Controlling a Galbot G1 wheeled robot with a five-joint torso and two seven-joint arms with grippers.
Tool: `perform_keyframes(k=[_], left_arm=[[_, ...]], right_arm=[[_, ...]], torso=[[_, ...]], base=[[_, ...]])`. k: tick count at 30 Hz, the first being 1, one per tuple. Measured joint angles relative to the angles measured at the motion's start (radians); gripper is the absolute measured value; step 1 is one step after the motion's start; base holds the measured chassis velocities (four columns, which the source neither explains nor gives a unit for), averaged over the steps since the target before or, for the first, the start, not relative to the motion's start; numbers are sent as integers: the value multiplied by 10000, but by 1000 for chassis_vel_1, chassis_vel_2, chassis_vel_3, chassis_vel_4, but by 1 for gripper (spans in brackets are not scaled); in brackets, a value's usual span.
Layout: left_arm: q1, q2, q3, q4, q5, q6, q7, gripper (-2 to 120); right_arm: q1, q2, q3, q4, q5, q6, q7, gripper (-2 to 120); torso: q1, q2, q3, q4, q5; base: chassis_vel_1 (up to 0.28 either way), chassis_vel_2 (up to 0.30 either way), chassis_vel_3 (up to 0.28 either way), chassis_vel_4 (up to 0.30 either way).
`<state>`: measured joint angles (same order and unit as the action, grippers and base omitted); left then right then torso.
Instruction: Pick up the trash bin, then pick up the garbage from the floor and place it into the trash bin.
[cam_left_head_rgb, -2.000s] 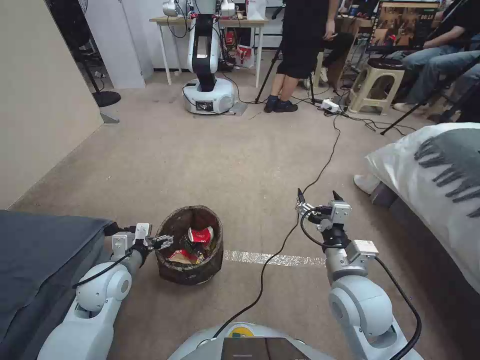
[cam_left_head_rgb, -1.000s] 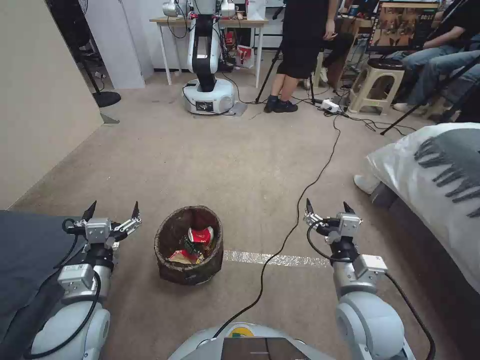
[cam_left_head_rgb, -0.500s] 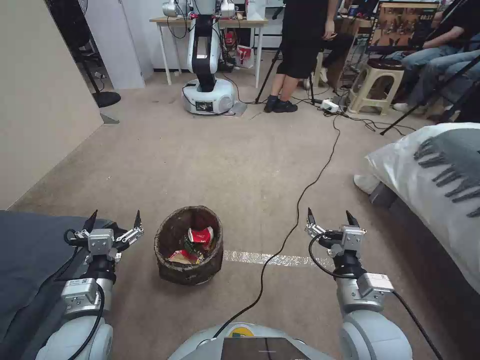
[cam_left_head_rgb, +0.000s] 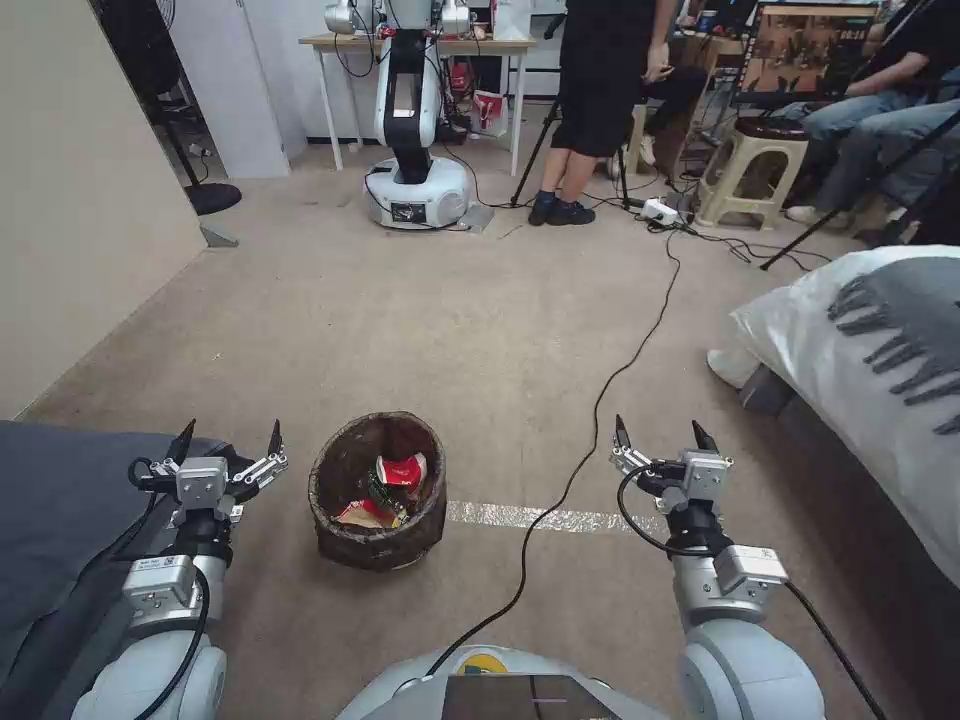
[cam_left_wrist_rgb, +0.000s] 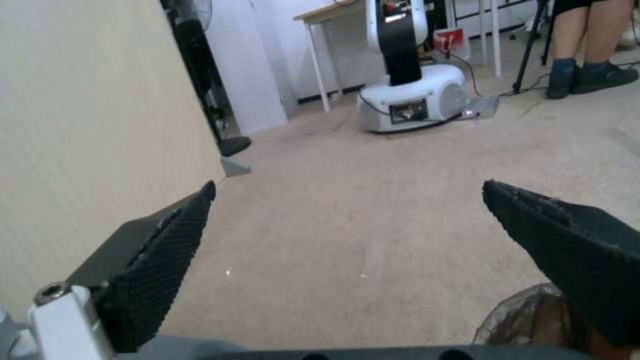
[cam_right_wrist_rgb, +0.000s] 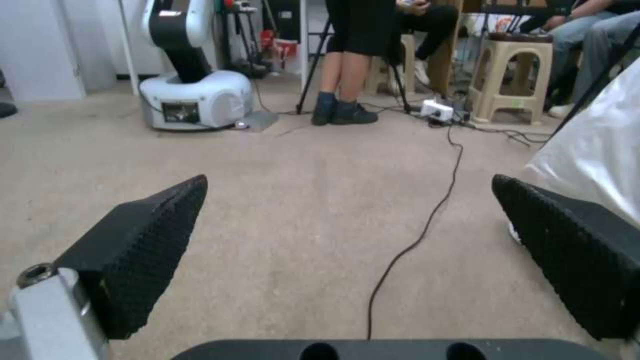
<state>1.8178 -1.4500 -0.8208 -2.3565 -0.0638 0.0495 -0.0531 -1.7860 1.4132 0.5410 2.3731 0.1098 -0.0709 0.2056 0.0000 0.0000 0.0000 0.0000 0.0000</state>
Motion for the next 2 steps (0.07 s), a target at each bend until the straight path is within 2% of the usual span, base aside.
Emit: perform_keyframes(k=[2], left_arm=[[-2,1,0,0,-3,3,0,100]], right_arm=[[1,0,0,0,0,-2,1,100]], torso=[[0,0,0,0,0]], base=[[0,0,0,0]])
